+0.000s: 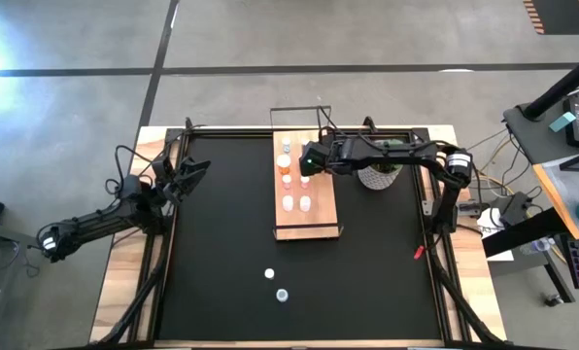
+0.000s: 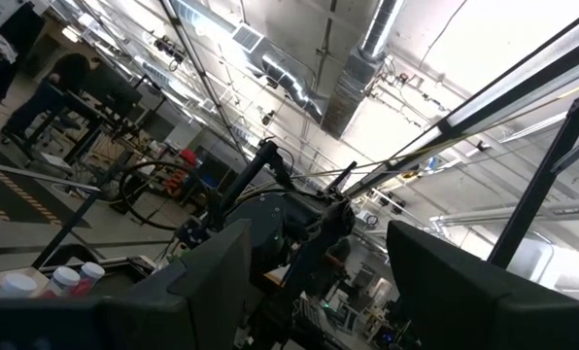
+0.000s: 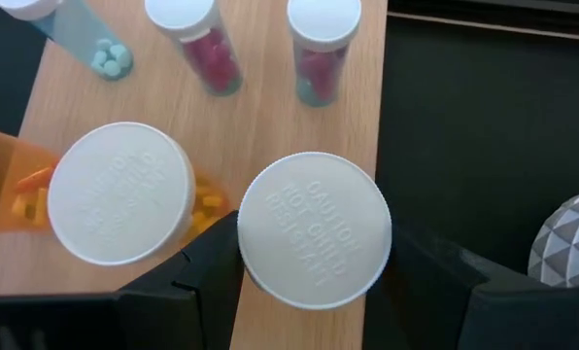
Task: Pick and place medicine bottles onto shelf by color
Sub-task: Put the orange pill bottle on the shelf aligned with the orange pill bottle, then put the pink pill bottle on the shelf aligned with the pink pill bottle
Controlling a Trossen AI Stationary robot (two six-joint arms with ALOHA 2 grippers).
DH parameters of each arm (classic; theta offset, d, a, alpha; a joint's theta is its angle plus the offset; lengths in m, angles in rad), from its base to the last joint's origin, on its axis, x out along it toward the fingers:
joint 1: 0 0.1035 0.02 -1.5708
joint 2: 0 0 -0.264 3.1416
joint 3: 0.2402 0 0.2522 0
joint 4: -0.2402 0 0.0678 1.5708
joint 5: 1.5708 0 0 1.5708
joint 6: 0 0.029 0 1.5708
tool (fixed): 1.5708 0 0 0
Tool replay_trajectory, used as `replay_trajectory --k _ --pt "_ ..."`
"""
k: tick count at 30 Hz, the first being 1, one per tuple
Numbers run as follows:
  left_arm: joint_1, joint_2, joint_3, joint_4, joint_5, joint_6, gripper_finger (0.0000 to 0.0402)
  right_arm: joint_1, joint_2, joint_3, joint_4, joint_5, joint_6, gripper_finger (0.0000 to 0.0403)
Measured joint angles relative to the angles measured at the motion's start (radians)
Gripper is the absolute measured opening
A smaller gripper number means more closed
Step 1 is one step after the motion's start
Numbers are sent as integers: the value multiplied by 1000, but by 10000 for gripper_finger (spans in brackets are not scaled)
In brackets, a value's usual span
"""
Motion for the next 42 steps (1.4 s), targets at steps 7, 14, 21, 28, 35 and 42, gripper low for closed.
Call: replay_trajectory --k 7,14,21,28,35,42 --pt "0 0 0 0 0 0 224 10 -1 6 2 -4 15 212" --pt "0 0 0 0 0 0 224 13 -1 6 -1 -4 33 284" --pt "0 0 0 0 0 0 224 30 -62 14 -23 -3 73 358" --pt "0 0 0 0 0 0 224 77 -138 47 -93 -2 79 377" --pt "0 0 0 0 0 0 224 201 -219 117 -138 90 26 377" --pt "0 0 0 0 0 0 224 412 -255 216 -284 205 -13 377"
